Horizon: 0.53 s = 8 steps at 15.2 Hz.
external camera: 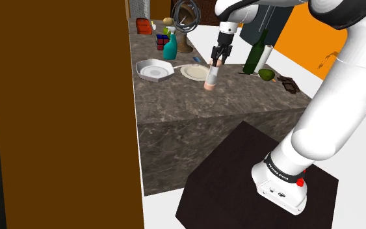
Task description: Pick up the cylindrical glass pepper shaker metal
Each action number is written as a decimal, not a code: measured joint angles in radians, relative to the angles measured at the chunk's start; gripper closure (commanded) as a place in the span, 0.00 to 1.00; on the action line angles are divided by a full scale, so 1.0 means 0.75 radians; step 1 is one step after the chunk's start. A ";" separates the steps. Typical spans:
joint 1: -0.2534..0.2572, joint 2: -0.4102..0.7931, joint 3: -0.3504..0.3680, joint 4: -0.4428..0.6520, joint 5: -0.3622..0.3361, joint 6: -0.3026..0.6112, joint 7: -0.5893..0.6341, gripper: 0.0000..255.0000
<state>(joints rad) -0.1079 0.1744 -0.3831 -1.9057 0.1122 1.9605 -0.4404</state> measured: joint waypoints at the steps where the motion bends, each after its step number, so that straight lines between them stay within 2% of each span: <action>1: 0.001 -0.006 -0.001 0.010 -0.003 -0.016 0.003 1.00; 8: 0.002 -0.041 -0.004 0.090 -0.021 -0.128 0.017 1.00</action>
